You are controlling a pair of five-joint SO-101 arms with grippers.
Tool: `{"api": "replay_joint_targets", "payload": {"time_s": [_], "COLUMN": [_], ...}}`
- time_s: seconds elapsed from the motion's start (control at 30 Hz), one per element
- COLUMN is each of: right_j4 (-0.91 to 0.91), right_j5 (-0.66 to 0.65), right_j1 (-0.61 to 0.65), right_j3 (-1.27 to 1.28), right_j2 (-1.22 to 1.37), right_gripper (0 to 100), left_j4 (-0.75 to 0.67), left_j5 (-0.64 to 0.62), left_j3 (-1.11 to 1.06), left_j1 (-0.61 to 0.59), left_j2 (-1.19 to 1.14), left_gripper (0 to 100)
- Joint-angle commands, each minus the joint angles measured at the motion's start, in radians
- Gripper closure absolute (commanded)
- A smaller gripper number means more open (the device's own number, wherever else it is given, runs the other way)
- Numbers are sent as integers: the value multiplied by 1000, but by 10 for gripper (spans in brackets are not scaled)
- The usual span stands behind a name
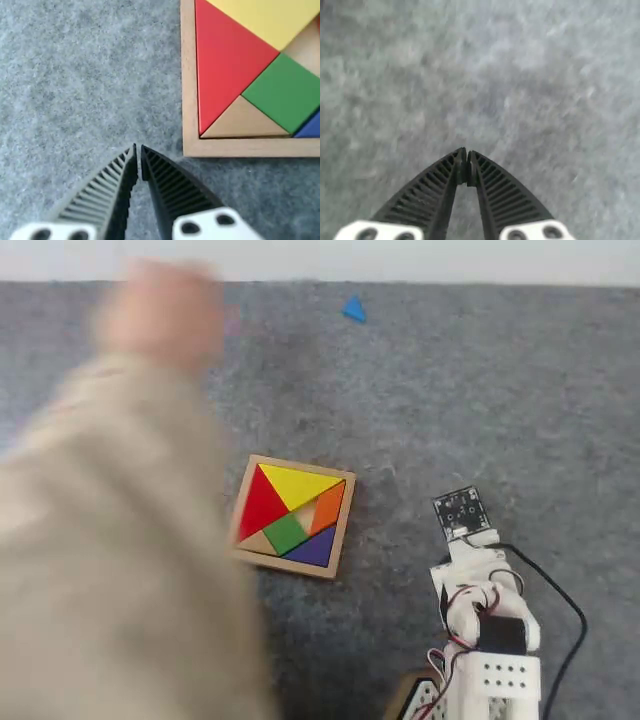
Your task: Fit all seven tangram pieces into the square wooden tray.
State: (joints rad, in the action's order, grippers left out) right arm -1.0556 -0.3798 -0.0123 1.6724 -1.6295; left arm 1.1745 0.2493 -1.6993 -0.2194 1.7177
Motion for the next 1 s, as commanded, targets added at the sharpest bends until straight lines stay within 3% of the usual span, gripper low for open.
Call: {"api": "replay_joint_targets", "payload": {"time_s": [0.0,0.17,0.3,0.97], "right_j4": [-105,-254,-257,-257], "right_j5": [6,6,6,6], "right_j1": [-7,-8,-7,-7], "right_j3": [17,12,12,12], "right_j2": [-79,-177,-185,-185], "right_gripper": [991,991,991,991], "left_j4": [2,3,86,95], "left_j5": [6,3,3,3], "left_j3": [12,12,15,15], "left_j1": [6,3,2,-2], "left_j2": [17,23,75,103], "left_gripper": [985,985,985,985]}}
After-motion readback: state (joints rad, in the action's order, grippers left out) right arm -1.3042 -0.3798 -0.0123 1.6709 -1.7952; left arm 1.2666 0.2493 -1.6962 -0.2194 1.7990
